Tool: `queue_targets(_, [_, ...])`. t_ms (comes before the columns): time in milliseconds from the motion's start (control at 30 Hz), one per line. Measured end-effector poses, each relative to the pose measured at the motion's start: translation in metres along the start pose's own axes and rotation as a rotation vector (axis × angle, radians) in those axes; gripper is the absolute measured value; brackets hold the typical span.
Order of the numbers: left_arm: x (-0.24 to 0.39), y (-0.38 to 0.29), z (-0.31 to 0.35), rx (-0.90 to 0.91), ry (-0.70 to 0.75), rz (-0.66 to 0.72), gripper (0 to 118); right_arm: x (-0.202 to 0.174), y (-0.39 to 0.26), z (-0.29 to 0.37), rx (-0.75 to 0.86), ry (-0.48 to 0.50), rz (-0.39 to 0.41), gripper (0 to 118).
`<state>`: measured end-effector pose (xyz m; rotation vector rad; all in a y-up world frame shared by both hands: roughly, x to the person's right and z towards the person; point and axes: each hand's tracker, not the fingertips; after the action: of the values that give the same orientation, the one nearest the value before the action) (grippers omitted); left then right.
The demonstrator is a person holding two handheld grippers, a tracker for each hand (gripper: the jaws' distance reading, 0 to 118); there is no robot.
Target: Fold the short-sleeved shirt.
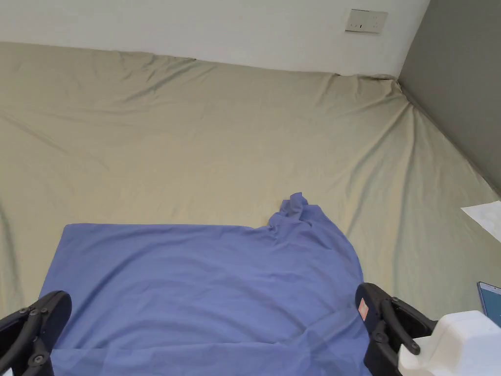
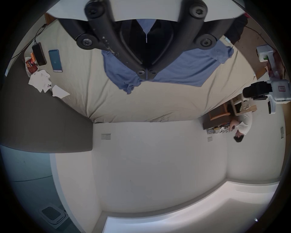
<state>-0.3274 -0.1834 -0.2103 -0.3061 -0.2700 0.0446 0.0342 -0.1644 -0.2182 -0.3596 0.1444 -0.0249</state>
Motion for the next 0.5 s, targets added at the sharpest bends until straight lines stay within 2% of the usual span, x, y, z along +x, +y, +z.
queue_targets(100, [-0.009,-0.01,-0.007,-0.024,-0.016,0.022,0,0.01,0.006,-0.02,-0.041,-0.009,0.038,0])
queue_targets(200, [-0.013,-0.016,-0.01,-0.053,-0.014,0.024,0,0.038,0.02,-0.065,-0.102,-0.047,0.013,1])
queue_targets(233, [-0.015,-0.016,-0.011,-0.063,-0.018,0.032,0,0.053,0.023,-0.084,-0.129,-0.054,-0.018,4])
queue_targets(267, [-0.016,-0.018,-0.011,-0.069,-0.019,0.038,0,0.072,0.028,-0.112,-0.152,-0.051,-0.048,11])
queue_targets(333, [-0.017,-0.022,-0.014,-0.087,-0.014,0.039,0,0.106,0.034,-0.172,-0.267,-0.069,-0.085,14])
queue_targets(400, [-0.02,-0.025,-0.017,-0.108,-0.007,0.047,0,0.148,0.031,-0.242,-0.418,-0.126,-0.191,13])
queue_targets(433, [-0.021,-0.026,-0.018,-0.117,-0.007,0.059,0,0.164,0.028,-0.271,-0.509,-0.125,-0.243,13])
queue_targets(500, [-0.022,-0.029,-0.021,-0.128,-0.006,0.07,0,0.194,0.011,-0.328,-0.613,-0.149,-0.33,19])
